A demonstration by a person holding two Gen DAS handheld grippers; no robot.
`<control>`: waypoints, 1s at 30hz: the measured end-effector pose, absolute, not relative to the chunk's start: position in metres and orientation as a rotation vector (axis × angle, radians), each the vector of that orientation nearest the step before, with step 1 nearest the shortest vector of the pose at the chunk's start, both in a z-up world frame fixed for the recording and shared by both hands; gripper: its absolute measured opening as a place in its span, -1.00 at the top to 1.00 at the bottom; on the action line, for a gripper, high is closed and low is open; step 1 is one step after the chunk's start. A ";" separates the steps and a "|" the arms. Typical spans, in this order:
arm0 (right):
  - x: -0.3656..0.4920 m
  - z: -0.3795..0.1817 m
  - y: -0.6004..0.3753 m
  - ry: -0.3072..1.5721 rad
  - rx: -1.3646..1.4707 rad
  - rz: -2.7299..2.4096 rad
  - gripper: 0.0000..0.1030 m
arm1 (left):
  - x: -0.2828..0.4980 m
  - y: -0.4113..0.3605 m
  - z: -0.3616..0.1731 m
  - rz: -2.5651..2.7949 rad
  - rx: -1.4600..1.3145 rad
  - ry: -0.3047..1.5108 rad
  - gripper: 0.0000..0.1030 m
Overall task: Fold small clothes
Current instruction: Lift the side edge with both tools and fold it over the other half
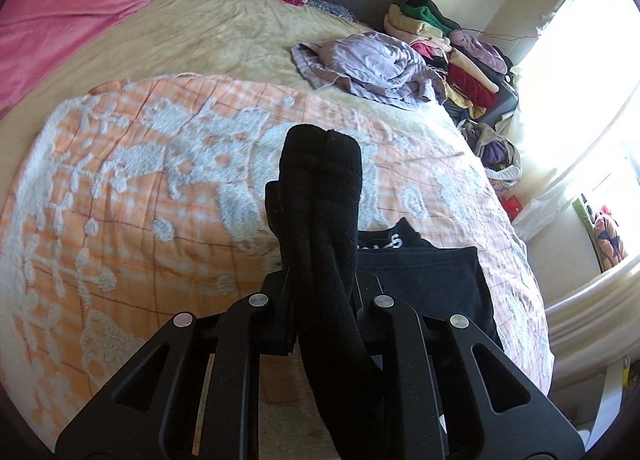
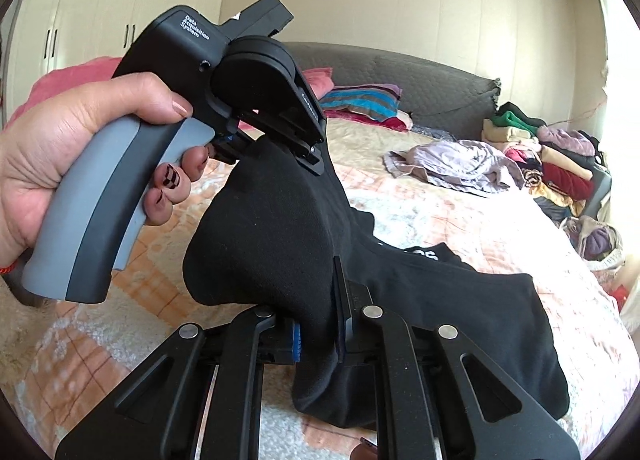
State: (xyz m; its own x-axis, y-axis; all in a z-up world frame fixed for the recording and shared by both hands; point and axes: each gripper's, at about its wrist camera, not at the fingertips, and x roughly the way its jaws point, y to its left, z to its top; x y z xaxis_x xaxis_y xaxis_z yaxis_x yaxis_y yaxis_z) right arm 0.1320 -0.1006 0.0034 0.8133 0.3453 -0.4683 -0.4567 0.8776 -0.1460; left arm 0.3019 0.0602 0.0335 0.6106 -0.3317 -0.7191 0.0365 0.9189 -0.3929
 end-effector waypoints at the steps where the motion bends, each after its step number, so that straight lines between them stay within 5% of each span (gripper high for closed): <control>1: 0.131 0.004 -0.103 0.447 -0.254 0.429 0.80 | 0.302 0.057 0.035 -0.218 -0.353 0.892 0.80; 30: 0.133 0.011 -0.173 0.486 -0.102 0.363 0.80 | 0.305 -0.032 0.053 -0.240 -0.225 0.900 0.80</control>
State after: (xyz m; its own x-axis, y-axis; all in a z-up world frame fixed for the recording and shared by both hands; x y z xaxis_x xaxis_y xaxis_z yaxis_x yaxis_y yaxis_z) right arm 0.1330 -0.1734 0.0110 0.8220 0.3162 -0.4736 -0.3640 0.9313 -0.0099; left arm 0.3051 -0.0323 0.0534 0.5982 -0.2985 -0.7437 0.1108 0.9499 -0.2922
